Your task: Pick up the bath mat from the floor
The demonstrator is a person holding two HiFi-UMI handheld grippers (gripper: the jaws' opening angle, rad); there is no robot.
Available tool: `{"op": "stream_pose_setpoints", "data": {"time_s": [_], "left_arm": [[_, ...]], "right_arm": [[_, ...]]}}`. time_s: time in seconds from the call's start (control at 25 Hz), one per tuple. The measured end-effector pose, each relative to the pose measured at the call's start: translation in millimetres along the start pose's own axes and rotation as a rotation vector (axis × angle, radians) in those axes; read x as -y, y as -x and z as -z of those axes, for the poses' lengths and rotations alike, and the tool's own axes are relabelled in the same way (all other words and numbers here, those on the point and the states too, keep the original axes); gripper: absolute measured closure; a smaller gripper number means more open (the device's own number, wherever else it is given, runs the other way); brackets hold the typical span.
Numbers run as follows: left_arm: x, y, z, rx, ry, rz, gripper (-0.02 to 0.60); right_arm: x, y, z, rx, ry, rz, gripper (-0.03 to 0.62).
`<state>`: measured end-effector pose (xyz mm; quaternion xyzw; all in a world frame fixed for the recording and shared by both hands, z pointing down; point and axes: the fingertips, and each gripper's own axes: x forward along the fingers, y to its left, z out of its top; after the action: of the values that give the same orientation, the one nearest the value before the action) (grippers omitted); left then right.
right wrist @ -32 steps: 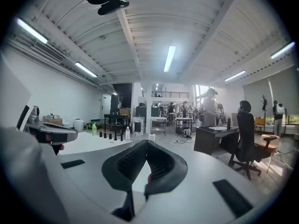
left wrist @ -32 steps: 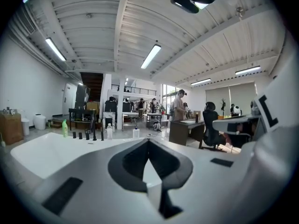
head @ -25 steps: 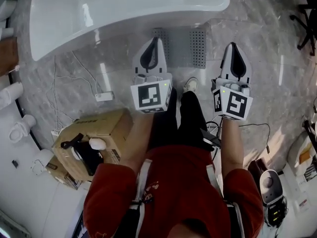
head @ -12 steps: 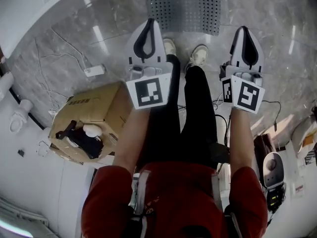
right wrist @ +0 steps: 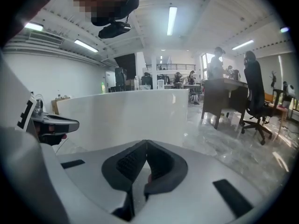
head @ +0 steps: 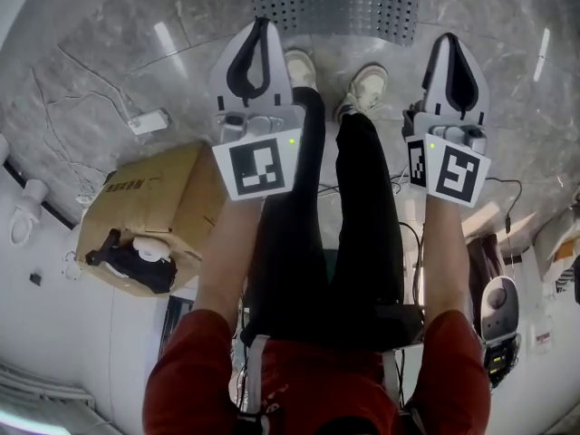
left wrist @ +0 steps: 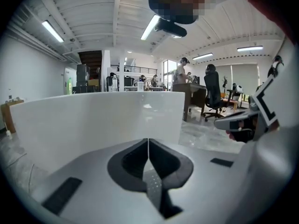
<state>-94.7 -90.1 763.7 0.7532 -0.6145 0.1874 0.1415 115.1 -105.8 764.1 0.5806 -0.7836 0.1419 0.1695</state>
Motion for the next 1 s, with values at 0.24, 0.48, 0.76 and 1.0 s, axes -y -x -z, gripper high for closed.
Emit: {"op": "stream_pose_setpoints", "data": {"time_s": [0.24, 0.48, 0.76, 1.0], "left_arm": [[-3, -34, 38, 0.019, -0.021, -0.006, 0.566], [-2, -66, 104, -0.066, -0.05, 0.014, 0.565], [-23, -108, 199, -0.223, -0.063, -0.006, 0.488], [-45, -133, 275, -0.359, -0.062, -0.044, 0.371]], "right_arm": [[-2, -28, 51, -0.038, 0.021, -0.028, 0.582], [6, -59, 116, -0.075, -0.004, -0.022, 0.582], [13, -96, 189, -0.174, -0.03, -0.041, 0.475], [33, -130, 266, -0.337, -0.056, -0.026, 0.395]]}}
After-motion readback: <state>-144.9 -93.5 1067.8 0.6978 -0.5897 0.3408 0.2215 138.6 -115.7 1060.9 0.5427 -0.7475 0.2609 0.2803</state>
